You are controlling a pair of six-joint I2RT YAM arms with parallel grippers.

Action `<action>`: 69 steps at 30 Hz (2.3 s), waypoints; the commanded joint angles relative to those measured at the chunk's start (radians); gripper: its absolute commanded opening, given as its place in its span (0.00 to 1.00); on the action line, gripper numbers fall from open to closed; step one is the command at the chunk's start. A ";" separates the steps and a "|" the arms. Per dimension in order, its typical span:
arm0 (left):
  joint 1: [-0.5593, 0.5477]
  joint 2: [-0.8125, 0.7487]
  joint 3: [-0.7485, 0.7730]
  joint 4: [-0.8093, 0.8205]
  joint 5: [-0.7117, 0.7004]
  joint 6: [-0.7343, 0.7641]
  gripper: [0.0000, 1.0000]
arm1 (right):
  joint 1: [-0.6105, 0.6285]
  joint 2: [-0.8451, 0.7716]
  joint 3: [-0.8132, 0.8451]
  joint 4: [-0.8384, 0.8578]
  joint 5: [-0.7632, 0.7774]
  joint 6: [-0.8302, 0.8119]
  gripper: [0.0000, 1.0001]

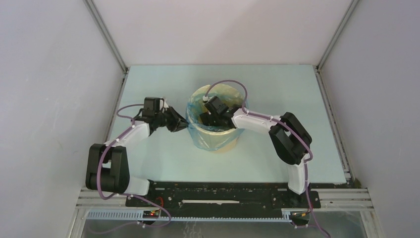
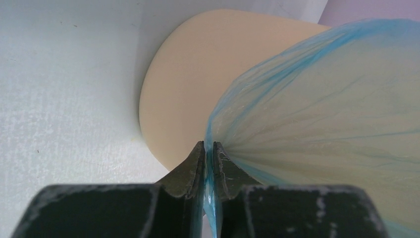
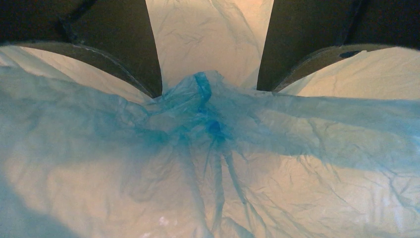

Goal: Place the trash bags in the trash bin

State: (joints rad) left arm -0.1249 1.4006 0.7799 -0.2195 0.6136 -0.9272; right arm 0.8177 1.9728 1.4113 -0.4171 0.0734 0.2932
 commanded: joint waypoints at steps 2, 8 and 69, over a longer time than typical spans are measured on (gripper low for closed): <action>-0.010 -0.010 0.014 0.008 0.018 0.016 0.13 | -0.023 -0.117 0.106 -0.107 -0.026 0.017 0.80; -0.012 -0.018 0.004 0.012 0.006 0.026 0.11 | -0.028 -0.223 0.193 -0.233 -0.046 0.062 0.82; -0.012 0.056 0.032 0.042 0.002 0.013 0.00 | 0.025 -0.369 0.029 -0.119 -0.115 0.132 0.63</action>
State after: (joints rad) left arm -0.1291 1.4494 0.7799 -0.1963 0.6064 -0.9173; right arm 0.8230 1.6764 1.5154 -0.5415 0.0193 0.4282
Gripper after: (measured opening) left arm 0.005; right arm 0.614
